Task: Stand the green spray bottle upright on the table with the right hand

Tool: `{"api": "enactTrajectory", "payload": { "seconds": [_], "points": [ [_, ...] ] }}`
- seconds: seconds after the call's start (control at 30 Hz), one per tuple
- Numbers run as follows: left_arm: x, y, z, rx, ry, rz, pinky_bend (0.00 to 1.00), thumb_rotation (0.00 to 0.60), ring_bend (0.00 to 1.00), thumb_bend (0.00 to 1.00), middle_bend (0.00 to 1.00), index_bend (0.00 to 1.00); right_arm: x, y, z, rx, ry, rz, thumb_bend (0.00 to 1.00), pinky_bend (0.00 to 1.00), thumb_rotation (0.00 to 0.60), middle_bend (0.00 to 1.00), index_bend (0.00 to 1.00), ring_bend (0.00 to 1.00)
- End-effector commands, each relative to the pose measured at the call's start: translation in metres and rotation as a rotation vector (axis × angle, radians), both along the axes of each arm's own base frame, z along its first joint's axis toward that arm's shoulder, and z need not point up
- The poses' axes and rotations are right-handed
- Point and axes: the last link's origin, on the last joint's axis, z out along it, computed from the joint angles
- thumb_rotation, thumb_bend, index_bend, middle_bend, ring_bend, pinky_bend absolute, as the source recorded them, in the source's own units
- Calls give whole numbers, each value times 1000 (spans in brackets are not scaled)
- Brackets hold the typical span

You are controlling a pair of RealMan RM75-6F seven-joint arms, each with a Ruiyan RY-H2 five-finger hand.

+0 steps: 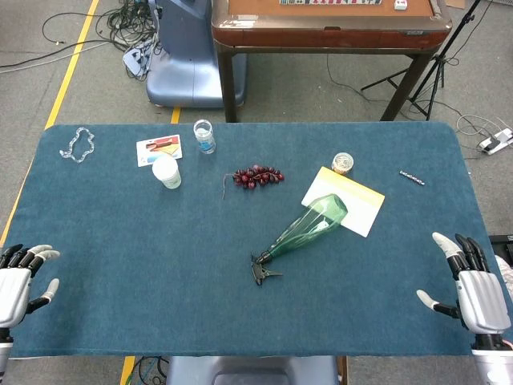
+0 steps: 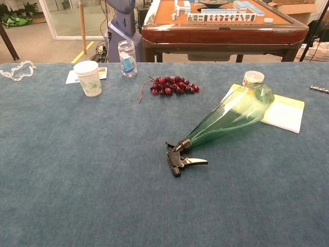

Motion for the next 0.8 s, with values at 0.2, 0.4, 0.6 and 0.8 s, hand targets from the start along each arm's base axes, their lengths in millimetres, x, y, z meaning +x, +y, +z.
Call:
{"api": "enactTrajectory", "payload": {
  "seconds": [0.2, 0.4, 0.6, 0.8],
  "points": [
    [1, 1, 0, -3, 0, -2, 123, 600, 245, 360, 262, 336, 2, -2, 0, 3, 3, 7, 98, 0, 600, 173, 121, 30],
    [1, 2, 0, -3, 0, -3, 123, 600, 244, 360, 262, 336, 3, -4, 1, 6, 9, 26, 98, 0, 600, 173, 123, 30],
    [1, 1, 2, 3, 4, 0, 123, 600, 244, 360, 262, 336, 8, -12, -1, 33, 27, 60, 99, 0, 600, 173, 129, 30],
    [2, 0, 2, 4, 2, -1, 124, 600, 244, 359, 262, 336, 24, -31, -12, 113, 65, 155, 104, 0, 600, 195, 164, 30]
  ]
}}
